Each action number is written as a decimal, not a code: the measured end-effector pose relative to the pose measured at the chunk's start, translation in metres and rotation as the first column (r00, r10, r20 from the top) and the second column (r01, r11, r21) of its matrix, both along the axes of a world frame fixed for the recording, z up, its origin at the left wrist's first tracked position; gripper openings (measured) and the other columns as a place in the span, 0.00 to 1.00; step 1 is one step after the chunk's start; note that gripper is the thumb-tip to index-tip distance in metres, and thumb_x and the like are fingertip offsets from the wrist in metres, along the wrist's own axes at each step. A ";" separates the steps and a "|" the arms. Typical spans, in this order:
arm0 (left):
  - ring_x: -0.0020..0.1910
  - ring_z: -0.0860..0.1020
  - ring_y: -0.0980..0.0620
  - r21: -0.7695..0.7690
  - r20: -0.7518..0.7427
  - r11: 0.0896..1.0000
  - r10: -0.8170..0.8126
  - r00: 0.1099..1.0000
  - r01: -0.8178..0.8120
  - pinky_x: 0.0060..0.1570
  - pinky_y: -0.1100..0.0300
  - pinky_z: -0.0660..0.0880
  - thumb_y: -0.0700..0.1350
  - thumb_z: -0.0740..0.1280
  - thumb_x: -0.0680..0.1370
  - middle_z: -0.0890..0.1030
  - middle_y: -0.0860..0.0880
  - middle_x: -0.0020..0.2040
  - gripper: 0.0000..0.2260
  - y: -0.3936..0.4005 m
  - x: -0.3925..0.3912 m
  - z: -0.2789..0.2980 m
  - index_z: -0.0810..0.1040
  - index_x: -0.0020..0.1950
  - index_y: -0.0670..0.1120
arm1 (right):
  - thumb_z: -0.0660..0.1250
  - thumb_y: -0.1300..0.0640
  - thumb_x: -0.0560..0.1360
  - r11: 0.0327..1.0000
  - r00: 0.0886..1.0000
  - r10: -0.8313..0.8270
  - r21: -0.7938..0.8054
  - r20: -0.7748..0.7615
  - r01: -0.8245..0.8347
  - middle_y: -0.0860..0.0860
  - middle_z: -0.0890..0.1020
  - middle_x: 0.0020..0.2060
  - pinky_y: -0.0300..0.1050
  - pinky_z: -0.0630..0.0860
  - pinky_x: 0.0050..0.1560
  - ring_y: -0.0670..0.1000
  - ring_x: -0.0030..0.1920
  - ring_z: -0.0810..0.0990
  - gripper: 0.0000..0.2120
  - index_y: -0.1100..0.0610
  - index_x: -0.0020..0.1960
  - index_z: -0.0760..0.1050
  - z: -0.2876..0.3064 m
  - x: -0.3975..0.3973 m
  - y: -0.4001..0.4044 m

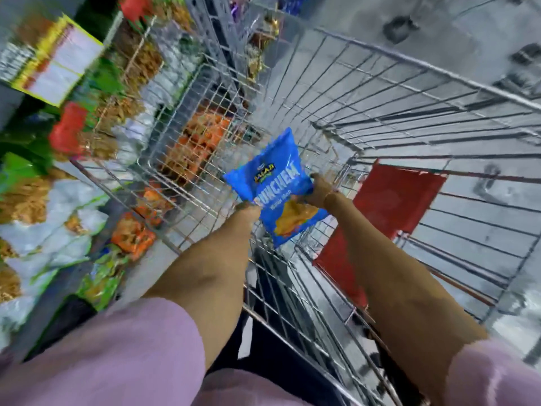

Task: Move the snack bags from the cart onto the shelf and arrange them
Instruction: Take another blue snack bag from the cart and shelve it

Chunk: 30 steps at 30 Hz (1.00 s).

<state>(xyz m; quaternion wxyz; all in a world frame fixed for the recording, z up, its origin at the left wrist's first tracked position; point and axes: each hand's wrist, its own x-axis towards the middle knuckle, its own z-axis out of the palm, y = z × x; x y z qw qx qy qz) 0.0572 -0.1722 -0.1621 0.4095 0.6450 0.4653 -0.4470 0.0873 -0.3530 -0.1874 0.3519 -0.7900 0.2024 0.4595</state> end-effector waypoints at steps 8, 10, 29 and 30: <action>0.34 0.72 0.52 -0.124 -0.051 0.947 0.293 0.955 -0.298 0.32 0.59 0.72 0.41 0.59 0.81 0.76 0.46 0.43 0.10 0.013 -0.012 -0.034 0.72 0.40 0.46 | 0.76 0.53 0.68 0.997 0.998 -0.059 0.046 -0.013 0.059 0.59 0.71 0.68 0.53 0.72 0.64 0.60 0.66 0.73 0.40 0.59 0.73 0.60 -0.003 0.005 -0.011; 0.42 0.76 0.49 -0.165 -0.036 0.935 0.312 0.949 -0.314 0.41 0.54 0.74 0.40 0.60 0.81 0.76 0.44 0.51 0.06 0.011 -0.011 -0.033 0.75 0.47 0.42 | 0.76 0.53 0.67 0.997 0.997 -0.077 0.029 -0.005 0.077 0.59 0.72 0.68 0.52 0.71 0.66 0.60 0.66 0.72 0.39 0.59 0.72 0.62 -0.010 0.008 -0.013; 0.20 0.77 0.62 -0.256 0.526 0.951 -0.015 0.850 0.176 0.33 0.68 0.77 0.34 0.63 0.78 0.81 0.53 0.38 0.09 0.085 0.061 0.213 0.71 0.40 0.45 | 0.79 0.54 0.63 0.832 0.806 -0.482 0.467 0.344 0.299 0.49 0.87 0.43 0.39 0.82 0.40 0.44 0.40 0.85 0.27 0.64 0.56 0.75 0.140 0.013 0.021; 0.19 0.77 0.63 -0.268 0.582 0.943 -0.004 0.813 0.197 0.27 0.69 0.76 0.33 0.62 0.78 0.81 0.54 0.35 0.11 0.091 0.060 0.231 0.71 0.39 0.46 | 0.76 0.60 0.67 0.806 0.780 -0.514 0.512 0.357 0.297 0.43 0.86 0.37 0.34 0.80 0.36 0.39 0.36 0.84 0.19 0.63 0.54 0.75 0.166 0.013 0.029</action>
